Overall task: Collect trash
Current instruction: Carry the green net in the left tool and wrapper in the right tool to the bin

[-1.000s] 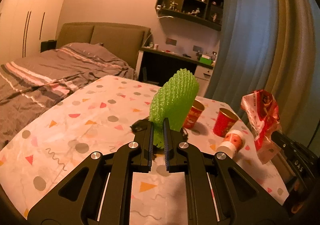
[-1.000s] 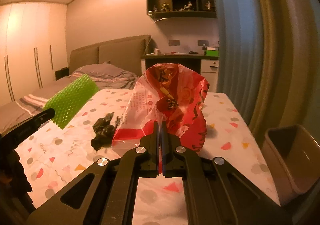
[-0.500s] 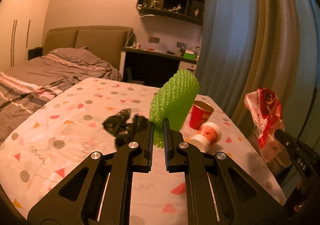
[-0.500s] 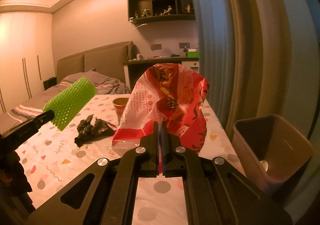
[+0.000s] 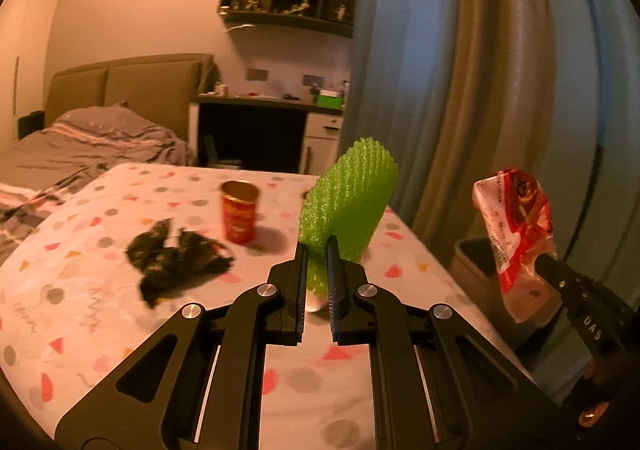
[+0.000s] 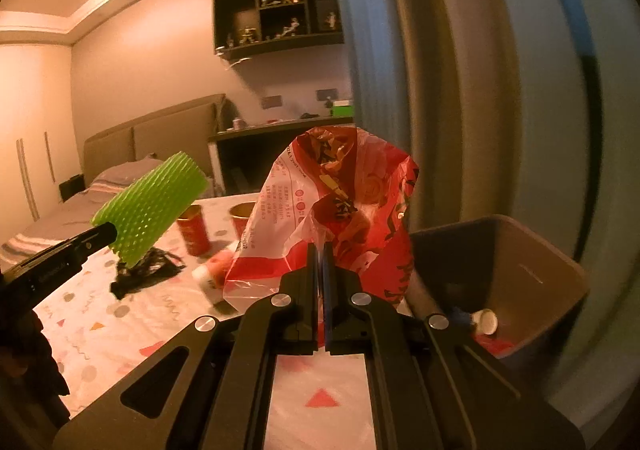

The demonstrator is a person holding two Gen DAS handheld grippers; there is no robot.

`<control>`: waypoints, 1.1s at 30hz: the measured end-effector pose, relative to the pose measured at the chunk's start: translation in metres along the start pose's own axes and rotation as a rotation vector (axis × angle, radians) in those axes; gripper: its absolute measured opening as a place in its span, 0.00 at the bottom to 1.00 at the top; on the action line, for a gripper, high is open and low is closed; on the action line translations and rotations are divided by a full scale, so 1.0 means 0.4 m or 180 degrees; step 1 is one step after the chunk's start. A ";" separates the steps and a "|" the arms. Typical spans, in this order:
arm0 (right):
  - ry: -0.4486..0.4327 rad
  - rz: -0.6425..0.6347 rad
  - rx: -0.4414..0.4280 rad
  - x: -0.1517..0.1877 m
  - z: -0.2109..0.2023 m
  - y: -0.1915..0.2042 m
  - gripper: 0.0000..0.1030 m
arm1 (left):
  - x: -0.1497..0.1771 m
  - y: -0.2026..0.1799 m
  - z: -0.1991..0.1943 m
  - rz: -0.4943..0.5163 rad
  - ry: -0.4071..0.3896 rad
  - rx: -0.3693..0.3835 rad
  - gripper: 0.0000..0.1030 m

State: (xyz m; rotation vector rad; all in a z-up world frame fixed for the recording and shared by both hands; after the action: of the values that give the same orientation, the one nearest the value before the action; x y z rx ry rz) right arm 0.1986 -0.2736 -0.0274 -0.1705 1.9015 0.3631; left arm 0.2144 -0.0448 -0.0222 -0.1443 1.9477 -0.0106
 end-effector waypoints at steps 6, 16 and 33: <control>-0.0031 0.0069 0.0213 0.001 -0.028 -0.089 0.02 | 0.004 -0.138 0.018 0.0122 -0.0006 0.0246 0.08; -0.0133 0.0151 0.0579 -0.007 -0.073 -0.238 0.02 | 0.012 -0.353 0.042 0.0312 -0.0025 0.0604 0.08; -0.0172 0.0359 0.0850 -0.015 -0.067 -0.379 0.02 | 0.054 -0.584 0.130 0.0475 0.0093 0.0872 0.08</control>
State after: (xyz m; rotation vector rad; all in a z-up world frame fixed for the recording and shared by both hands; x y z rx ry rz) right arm 0.2210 -0.4255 -0.0388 0.1235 1.8897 0.1840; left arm 0.2770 -0.2757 -0.0438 0.1832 1.9608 -0.1809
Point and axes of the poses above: each gripper's, at about its wrist camera, not at the fingertips, and z roughly the way its jaws point, y to its left, x to its underside, the point moved 8 cm from there along z, roughly the way its jaws point, and after that the axes turned 11 degrees about -x, right-handed, at the moved point
